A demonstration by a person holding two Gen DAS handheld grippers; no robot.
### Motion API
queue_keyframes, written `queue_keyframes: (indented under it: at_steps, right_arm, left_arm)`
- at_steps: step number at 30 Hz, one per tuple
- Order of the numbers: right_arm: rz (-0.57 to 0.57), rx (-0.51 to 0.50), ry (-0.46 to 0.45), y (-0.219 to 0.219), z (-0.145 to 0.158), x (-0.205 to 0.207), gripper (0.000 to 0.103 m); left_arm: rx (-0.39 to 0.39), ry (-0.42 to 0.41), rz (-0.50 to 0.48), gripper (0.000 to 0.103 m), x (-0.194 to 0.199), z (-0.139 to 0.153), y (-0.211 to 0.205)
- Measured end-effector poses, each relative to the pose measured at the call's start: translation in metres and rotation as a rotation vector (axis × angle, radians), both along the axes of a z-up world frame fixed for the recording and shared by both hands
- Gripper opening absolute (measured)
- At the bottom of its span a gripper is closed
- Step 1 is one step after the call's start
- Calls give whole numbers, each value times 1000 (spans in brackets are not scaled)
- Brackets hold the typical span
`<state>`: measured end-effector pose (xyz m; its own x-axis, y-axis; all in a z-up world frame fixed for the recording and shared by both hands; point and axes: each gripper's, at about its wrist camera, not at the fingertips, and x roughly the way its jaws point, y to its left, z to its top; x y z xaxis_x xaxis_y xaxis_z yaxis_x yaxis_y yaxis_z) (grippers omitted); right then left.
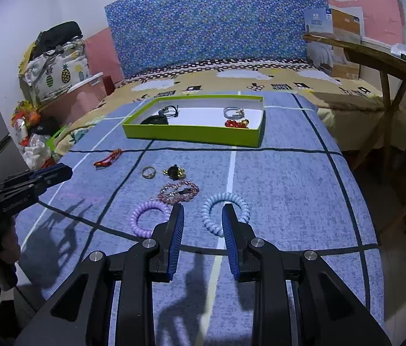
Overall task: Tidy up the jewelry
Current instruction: 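Lift both open tools away from the green box, then grasp light-blue coil hair tie with right tool while left grasps pink beaded chain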
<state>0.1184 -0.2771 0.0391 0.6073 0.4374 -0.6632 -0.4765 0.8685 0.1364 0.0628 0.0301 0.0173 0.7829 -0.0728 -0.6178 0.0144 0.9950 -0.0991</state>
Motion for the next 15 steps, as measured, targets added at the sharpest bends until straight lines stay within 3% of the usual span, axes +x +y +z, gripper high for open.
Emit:
queue_keyframes:
  at_steps: [15]
  right_arm:
    - [4, -5, 28, 6, -10, 11, 28]
  left_arm:
    - [0, 37, -83, 25, 17, -9, -20]
